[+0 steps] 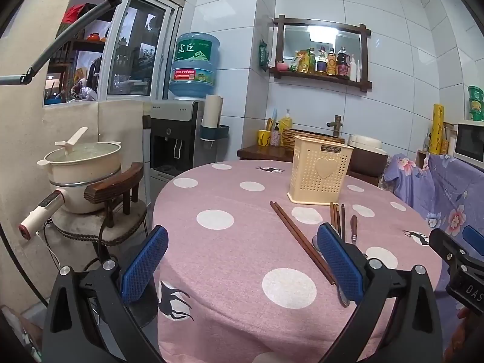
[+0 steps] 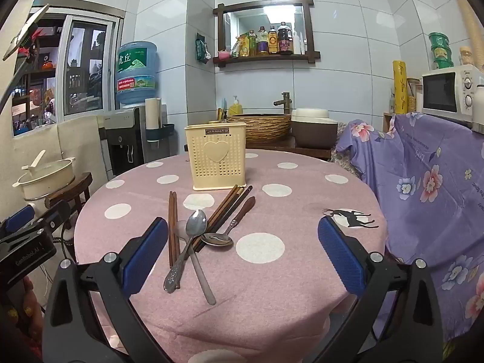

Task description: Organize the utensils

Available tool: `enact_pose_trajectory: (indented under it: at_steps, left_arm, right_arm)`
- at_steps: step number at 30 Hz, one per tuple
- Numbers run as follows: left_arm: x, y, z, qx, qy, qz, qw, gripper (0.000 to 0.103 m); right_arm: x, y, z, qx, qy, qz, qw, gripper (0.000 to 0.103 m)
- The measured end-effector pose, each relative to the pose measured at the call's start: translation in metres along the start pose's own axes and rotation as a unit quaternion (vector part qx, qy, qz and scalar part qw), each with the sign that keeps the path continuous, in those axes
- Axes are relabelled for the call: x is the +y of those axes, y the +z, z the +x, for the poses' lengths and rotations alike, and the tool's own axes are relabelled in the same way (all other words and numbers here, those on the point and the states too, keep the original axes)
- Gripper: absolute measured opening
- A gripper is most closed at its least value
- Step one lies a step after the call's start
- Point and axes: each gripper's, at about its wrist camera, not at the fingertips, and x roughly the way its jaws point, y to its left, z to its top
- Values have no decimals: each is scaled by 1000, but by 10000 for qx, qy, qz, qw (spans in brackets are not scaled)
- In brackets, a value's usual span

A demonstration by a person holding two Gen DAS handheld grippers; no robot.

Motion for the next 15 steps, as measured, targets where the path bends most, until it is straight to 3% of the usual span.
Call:
enact_pose_trajectory:
  at_steps: [15]
  left_arm:
    - [-6,-2,5,-2,128,54,9999,98]
  right_arm:
    - [-1,-1,1,-4,13,14,10000,98]
